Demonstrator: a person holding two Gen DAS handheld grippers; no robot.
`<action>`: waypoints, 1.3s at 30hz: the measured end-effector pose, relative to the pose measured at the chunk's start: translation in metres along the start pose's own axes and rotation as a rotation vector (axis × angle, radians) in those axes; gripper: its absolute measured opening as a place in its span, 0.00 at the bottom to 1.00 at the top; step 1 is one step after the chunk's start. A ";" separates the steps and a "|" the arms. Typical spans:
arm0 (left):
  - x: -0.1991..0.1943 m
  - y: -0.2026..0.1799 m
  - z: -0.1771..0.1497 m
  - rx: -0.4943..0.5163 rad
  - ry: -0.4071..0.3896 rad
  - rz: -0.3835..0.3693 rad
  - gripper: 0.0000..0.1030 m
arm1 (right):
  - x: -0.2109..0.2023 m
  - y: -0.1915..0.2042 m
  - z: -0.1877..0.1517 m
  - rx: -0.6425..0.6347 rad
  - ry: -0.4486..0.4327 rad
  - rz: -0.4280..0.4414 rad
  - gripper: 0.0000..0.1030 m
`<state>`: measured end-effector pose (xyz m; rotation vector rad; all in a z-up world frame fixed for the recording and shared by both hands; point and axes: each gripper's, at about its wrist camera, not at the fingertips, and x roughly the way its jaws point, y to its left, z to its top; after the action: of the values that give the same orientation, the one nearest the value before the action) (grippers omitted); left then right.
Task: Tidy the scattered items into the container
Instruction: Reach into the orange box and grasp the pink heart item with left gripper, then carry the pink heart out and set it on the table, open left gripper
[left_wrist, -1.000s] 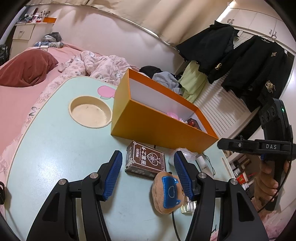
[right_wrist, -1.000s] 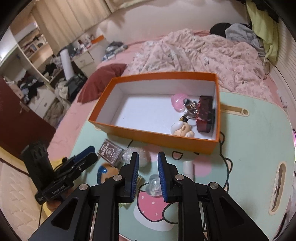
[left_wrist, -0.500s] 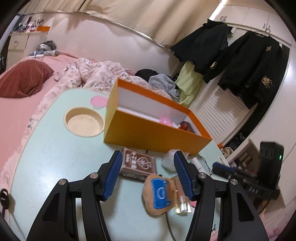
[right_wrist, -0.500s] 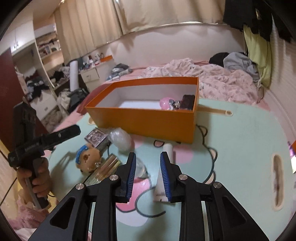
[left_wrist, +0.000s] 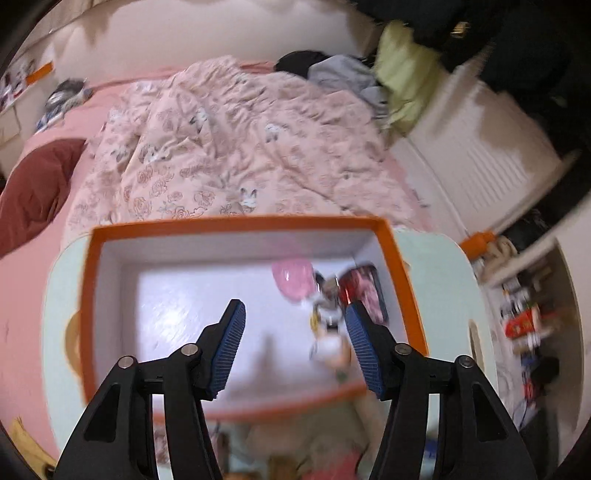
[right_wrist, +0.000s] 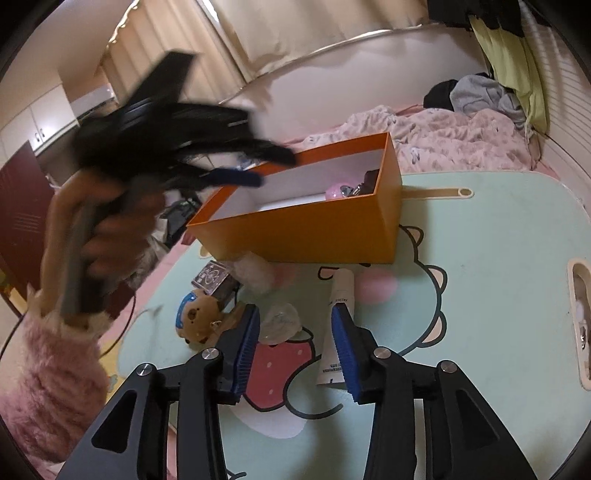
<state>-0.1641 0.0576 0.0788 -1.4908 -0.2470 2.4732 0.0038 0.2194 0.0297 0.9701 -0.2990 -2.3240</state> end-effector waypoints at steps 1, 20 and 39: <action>0.012 0.000 0.006 -0.019 0.029 0.004 0.45 | 0.000 -0.001 -0.001 0.005 0.000 0.007 0.39; 0.075 -0.007 0.024 0.002 0.130 0.156 0.39 | -0.005 -0.005 -0.002 0.044 -0.015 0.081 0.45; -0.064 0.005 -0.026 0.050 -0.070 -0.118 0.39 | 0.001 -0.009 -0.001 0.073 0.007 0.048 0.45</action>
<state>-0.1128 0.0345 0.1197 -1.3320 -0.2755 2.4229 0.0000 0.2263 0.0246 0.9953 -0.4024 -2.2793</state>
